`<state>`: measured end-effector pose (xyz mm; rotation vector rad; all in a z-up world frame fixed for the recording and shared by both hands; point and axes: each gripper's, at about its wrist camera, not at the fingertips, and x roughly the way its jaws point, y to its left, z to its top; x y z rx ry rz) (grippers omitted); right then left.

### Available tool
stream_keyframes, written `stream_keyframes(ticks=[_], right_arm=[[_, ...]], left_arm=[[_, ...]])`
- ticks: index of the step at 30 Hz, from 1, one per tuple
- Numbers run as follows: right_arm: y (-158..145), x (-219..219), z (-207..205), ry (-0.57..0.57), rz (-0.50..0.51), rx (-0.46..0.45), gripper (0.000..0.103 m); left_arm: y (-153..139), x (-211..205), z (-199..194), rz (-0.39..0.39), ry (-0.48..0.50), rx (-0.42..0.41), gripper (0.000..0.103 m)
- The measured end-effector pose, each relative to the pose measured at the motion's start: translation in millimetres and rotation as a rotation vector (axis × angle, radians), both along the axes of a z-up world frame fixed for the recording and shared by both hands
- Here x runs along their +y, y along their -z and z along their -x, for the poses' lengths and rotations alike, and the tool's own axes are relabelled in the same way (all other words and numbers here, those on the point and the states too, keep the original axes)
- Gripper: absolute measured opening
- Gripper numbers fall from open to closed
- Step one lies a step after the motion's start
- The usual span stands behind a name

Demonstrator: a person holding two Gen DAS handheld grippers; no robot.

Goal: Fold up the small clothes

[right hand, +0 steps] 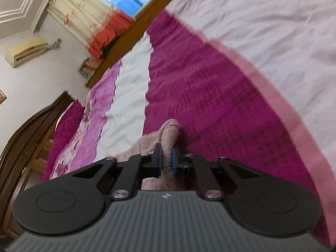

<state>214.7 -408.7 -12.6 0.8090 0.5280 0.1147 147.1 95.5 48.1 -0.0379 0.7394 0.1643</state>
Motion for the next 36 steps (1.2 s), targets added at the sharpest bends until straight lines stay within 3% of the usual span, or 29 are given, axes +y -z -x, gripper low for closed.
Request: stream_keyframes(ticks=[3, 6, 12, 13, 17, 21, 27, 31, 36], right_arm=[[-6, 7, 10, 0.064, 0.067, -0.013, 0.009], [-1, 18, 0, 0.079, 0.177, 0.067, 0.009], [-18, 26, 1, 0.105, 0.260, 0.106, 0.012], [-25, 31, 4, 0.124, 0.293, 0.094, 0.018], [-52, 55, 19, 0.167, 0.405, 0.013, 0.020], [-67, 80, 19, 0.068, 0.425, -0.025, 0.020], [-51, 122, 13, -0.071, 0.445, 0.010, 0.020], [-26, 138, 7, -0.091, 0.480, 0.083, 0.020], [-18, 142, 5, -0.096, 0.499, 0.061, 0.020]], left_arm=[[2, 1, -5, -0.010, 0.002, -0.008, 0.074], [4, 3, -11, -0.008, -0.005, -0.007, 0.074], [-6, 1, -20, -0.029, 0.020, -0.039, 0.074], [-7, 0, -22, -0.035, 0.026, -0.049, 0.074], [-8, -3, -30, -0.056, 0.038, -0.059, 0.074], [-4, -6, -39, -0.076, 0.043, -0.067, 0.074], [0, 0, -50, -0.079, 0.050, -0.114, 0.074], [19, 9, -69, -0.163, -0.011, -0.038, 0.075], [25, 26, -72, -0.147, -0.060, -0.019, 0.076]])
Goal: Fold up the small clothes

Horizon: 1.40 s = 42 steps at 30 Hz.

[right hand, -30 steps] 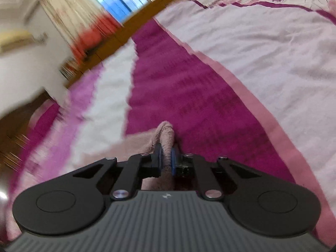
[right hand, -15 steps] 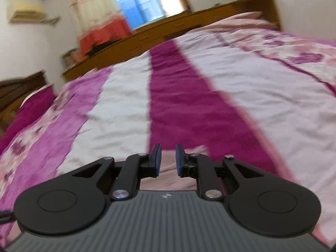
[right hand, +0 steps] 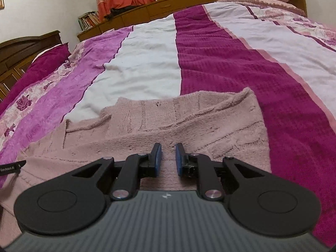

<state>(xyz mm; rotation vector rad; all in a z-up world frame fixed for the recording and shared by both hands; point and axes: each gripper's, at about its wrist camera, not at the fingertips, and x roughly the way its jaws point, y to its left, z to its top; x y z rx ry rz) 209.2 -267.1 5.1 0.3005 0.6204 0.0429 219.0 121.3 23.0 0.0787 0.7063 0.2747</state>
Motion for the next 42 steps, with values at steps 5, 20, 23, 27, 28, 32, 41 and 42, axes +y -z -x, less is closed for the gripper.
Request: stream_keyframes(ticks=[5, 20, 23, 27, 28, 32, 41, 42], right_arm=[[-8, -7, 5, 0.002, -0.047, -0.004, 0.020], [-5, -7, 31, 0.000, -0.027, -0.025, 0.021], [-6, -11, 31, 0.012, -0.068, -0.026, 0.024], [-19, -14, 42, 0.006, -0.121, -0.046, 0.049], [-23, -12, 47, 0.006, -0.109, -0.055, 0.054], [-39, -7, 64, -0.018, -0.089, -0.075, 0.055], [-63, -2, 110, -0.059, -0.124, -0.073, 0.055], [-65, -1, 116, -0.064, -0.119, -0.071, 0.055]], left_arm=[[-14, -6, 7, 0.013, 0.028, -0.039, 0.074], [3, 4, -33, 0.098, -0.010, -0.015, 0.076], [-3, 6, -30, 0.104, -0.004, -0.015, 0.076], [-16, 11, -15, 0.128, -0.002, -0.029, 0.073], [-21, 12, -10, 0.128, 0.000, -0.034, 0.073], [-38, 13, 14, 0.114, 0.029, -0.062, 0.073], [-74, 3, 73, 0.087, 0.106, -0.080, 0.074], [-78, 0, 80, 0.087, 0.115, -0.080, 0.073]])
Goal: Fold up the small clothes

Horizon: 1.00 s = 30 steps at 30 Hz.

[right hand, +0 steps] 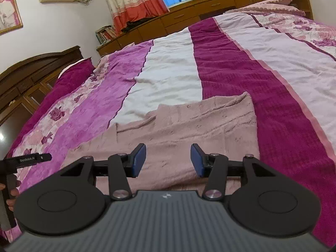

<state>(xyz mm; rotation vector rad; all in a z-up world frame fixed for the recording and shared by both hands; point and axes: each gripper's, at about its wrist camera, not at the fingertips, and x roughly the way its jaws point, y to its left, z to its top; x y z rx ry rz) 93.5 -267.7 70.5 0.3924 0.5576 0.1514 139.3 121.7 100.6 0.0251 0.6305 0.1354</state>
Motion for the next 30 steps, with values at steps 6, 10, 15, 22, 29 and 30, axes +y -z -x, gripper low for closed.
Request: stream_keyframes(ticks=[6, 10, 15, 22, 29, 30], right_arm=[[-11, 5, 35, -0.032, 0.016, 0.011, 0.057], [-14, 5, 60, -0.041, 0.007, 0.015, 0.071], [-18, 6, 89, -0.058, 0.024, 0.025, 0.071], [-16, 1, 122, -0.063, 0.020, 0.055, 0.078], [-9, -7, 144, -0.061, 0.043, 0.106, 0.080], [-7, -9, 148, -0.061, 0.047, 0.115, 0.080]], left_arm=[[-13, -16, 40, -0.028, 0.070, 0.014, 0.074], [-13, -20, 65, 0.003, 0.087, 0.052, 0.074], [-6, -24, 93, 0.018, 0.100, 0.096, 0.074], [3, -19, 130, 0.027, 0.102, 0.147, 0.074], [14, -6, 158, 0.030, 0.065, 0.190, 0.074], [16, -5, 162, 0.032, 0.059, 0.198, 0.074]])
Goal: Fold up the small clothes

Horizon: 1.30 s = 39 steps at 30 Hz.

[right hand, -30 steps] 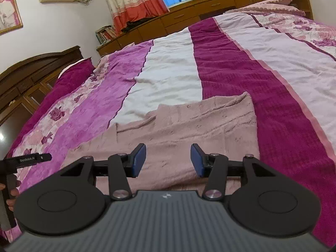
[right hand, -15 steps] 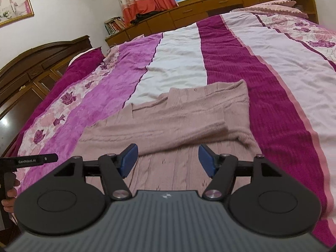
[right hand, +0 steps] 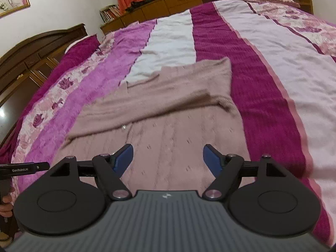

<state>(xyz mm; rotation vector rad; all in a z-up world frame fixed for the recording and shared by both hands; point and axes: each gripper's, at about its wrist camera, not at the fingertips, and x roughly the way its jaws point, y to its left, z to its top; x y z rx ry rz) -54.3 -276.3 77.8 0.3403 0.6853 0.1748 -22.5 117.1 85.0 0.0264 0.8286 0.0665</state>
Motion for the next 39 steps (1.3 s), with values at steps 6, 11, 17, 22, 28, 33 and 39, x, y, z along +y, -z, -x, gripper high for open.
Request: stream_keyframes(ticks=[6, 11, 17, 22, 28, 33, 39], right_arm=[[10, -11, 26, 0.008, 0.039, 0.049, 0.082], [22, -26, 45, 0.049, 0.023, 0.102, 0.085], [30, -37, 53, 0.059, 0.031, 0.145, 0.085], [34, -37, 51, 0.014, 0.038, 0.182, 0.086], [34, -30, 50, -0.043, 0.088, 0.201, 0.086], [42, -31, 41, -0.140, 0.047, 0.225, 0.087], [46, -31, 31, -0.191, -0.002, 0.238, 0.087]], left_arm=[[8, 4, 12, -0.015, -0.006, 0.038, 0.074], [9, 9, 20, -0.017, -0.011, 0.047, 0.074], [15, 16, 26, 0.008, -0.017, 0.071, 0.074], [27, 13, 29, -0.008, 0.026, 0.136, 0.074], [36, -1, 33, -0.064, 0.095, 0.138, 0.074], [45, -1, 26, 0.097, 0.218, 0.178, 0.074], [56, 1, 16, 0.205, 0.273, 0.255, 0.073]])
